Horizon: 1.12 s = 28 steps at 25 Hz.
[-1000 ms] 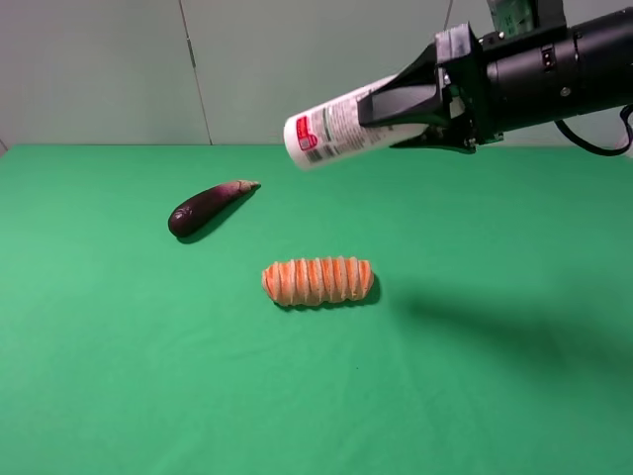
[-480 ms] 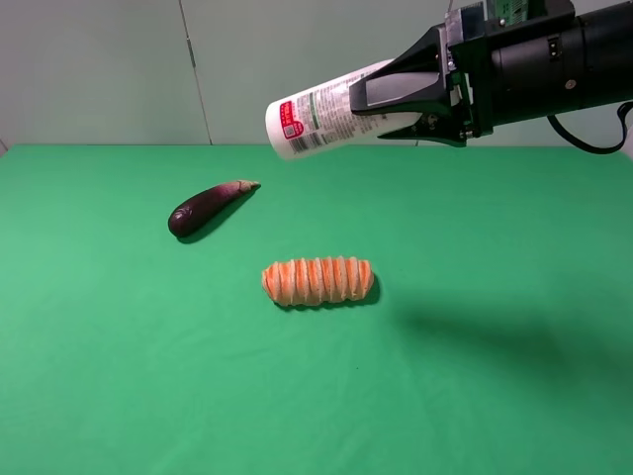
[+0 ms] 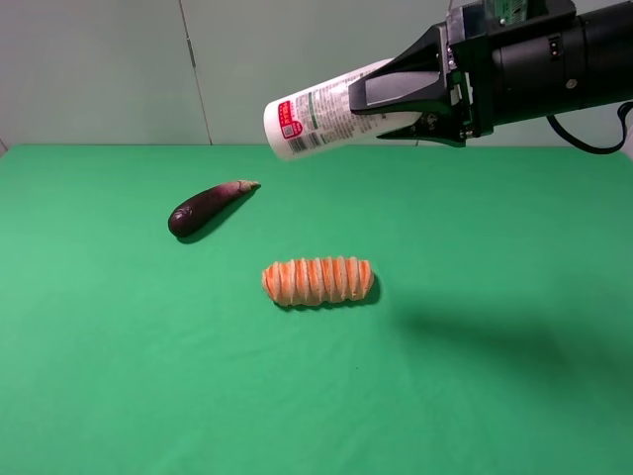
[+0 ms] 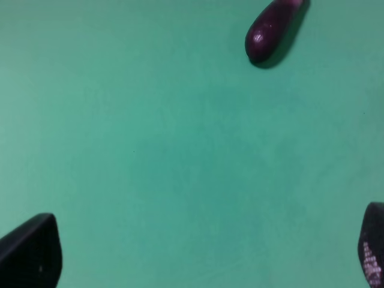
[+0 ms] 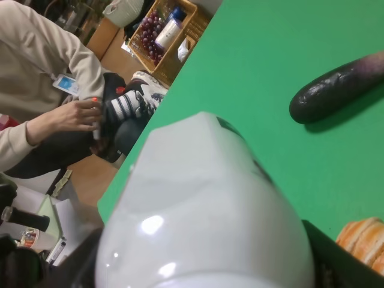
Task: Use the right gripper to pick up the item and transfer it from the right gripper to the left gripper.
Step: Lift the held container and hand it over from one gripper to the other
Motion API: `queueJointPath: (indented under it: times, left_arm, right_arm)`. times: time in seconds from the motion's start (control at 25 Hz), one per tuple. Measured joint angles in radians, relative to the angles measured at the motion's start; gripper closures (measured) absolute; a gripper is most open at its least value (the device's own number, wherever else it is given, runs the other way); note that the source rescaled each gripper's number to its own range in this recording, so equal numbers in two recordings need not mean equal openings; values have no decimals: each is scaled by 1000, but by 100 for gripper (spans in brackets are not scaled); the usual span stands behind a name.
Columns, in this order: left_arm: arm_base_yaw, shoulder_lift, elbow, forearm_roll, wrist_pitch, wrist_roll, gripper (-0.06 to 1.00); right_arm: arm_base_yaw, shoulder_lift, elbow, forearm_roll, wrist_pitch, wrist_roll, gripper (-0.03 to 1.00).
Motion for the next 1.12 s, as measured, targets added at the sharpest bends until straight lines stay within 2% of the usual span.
queueJointPath:
  times: [0.96,1.04,1.12]
  left_arm:
    - [0,0,0,-2,0,-13,-2]
    - [0,0,0,-11,0,-13,-2]
    - [0,0,-1,-59,-2,-7,-2]
  right_arm:
    - [0,0,0,3,26,0,97]
    - [0,0,0,4,26,0,97]
    - [0,0,0,9,26,0,97]
